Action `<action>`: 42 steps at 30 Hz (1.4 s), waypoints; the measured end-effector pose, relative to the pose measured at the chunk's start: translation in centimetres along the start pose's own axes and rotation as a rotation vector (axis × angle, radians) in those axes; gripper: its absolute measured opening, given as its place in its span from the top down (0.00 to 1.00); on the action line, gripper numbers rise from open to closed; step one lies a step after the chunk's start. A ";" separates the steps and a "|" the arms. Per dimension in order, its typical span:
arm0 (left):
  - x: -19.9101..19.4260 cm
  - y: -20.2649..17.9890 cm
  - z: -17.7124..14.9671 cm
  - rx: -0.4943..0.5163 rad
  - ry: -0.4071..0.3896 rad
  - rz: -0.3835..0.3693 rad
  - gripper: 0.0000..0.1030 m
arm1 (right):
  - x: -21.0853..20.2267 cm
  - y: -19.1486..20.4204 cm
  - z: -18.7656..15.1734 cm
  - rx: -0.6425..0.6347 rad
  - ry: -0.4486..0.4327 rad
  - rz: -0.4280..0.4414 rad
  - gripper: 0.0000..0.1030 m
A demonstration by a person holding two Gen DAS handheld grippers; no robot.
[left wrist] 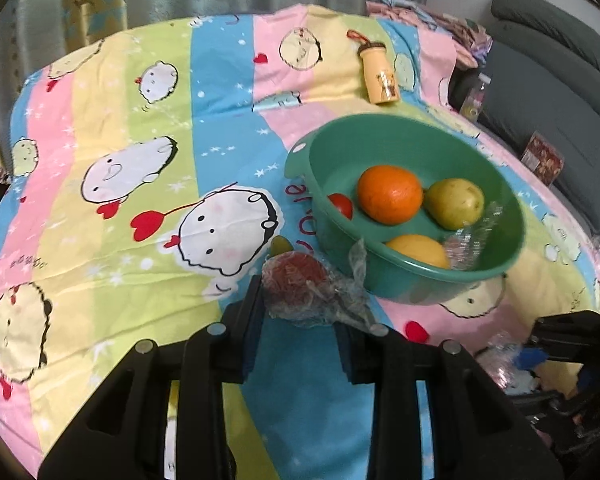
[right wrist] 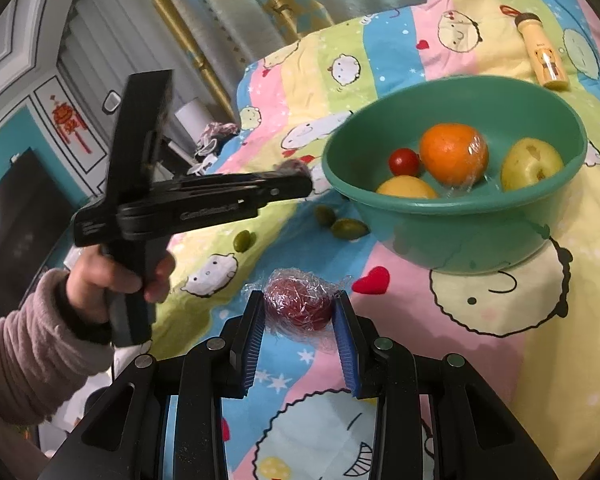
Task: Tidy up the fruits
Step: 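Carry both wrapped red fruits over the green basin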
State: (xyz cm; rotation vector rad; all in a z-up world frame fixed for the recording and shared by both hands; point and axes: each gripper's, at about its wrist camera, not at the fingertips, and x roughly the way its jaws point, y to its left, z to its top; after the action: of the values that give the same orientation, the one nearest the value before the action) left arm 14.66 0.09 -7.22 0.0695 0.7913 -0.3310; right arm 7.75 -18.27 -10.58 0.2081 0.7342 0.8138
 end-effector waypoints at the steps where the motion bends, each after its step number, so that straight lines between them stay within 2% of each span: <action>1: -0.6 -0.2 -0.2 -0.006 -0.008 0.002 0.69 | -0.2 0.2 0.1 -0.003 -0.009 0.002 0.65; 9: -4.2 -1.3 -0.7 -0.029 -0.053 0.009 0.69 | -2.3 1.9 1.2 -0.040 -0.071 -0.003 0.65; 19: -6.7 -2.6 -0.1 -0.039 -0.106 -0.008 0.69 | -5.6 2.1 2.7 -0.039 -0.161 -0.059 0.65; 31: -8.2 -3.7 0.5 -0.054 -0.147 -0.042 0.69 | -7.5 1.4 3.5 -0.025 -0.226 -0.100 0.65; 42: -7.3 -3.9 1.1 -0.057 -0.132 -0.061 0.69 | -7.8 0.7 4.5 -0.037 -0.255 -0.107 0.65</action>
State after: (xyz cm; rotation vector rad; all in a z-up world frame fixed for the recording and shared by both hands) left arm 9.43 -1.87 -1.03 -0.0302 0.6726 -0.3666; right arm 6.75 -22.98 -2.91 0.2327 0.4854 0.6829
